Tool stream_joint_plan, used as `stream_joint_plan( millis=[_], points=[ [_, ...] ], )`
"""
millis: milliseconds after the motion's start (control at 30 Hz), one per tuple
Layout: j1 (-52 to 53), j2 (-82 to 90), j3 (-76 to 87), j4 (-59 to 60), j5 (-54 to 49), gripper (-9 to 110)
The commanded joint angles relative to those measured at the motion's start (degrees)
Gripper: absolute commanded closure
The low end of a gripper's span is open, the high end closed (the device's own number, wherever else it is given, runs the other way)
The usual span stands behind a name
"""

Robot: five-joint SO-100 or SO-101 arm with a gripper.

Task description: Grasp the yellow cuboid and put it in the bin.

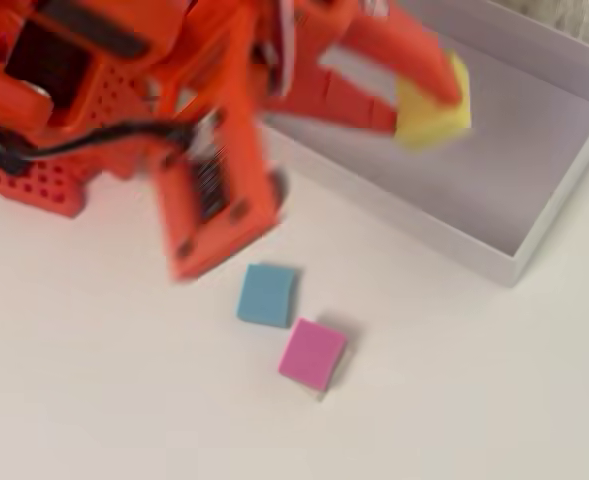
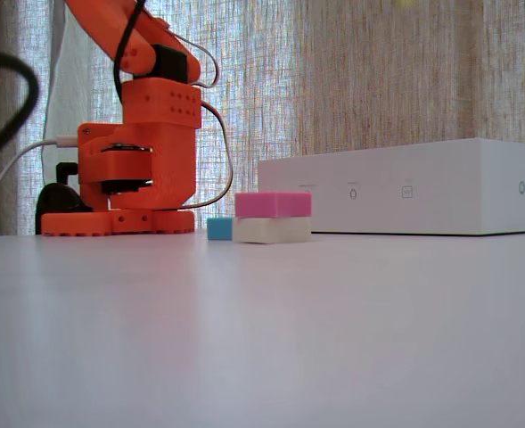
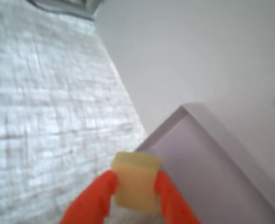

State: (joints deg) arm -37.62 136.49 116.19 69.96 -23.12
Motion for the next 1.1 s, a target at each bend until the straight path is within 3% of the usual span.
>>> stream_joint_plan(
  millis=[0,133,200,367,433,633,867,1000,1067],
  points=[
    [-6.9,-2.1,0.1,0.0,-2.1,110],
    [-7.6,-4.0,10.3,-9.3,-2.1,109],
    [-7.2,-4.7,15.7,-14.2,-2.5,102],
    [-7.0,-3.0,24.0,-19.1,-2.3,54],
    [-6.7,-2.0,25.8,-21.4,-2.5,47],
    [-2.7,4.1,26.0,-33.0,-2.7,48],
    [17.7,24.4,29.1,-53.1,-0.4,57],
    [29.2,37.0,35.2,-52.2,6.3,59],
    [33.0,42.9,37.6,-44.7,10.4,59]
  ],
)
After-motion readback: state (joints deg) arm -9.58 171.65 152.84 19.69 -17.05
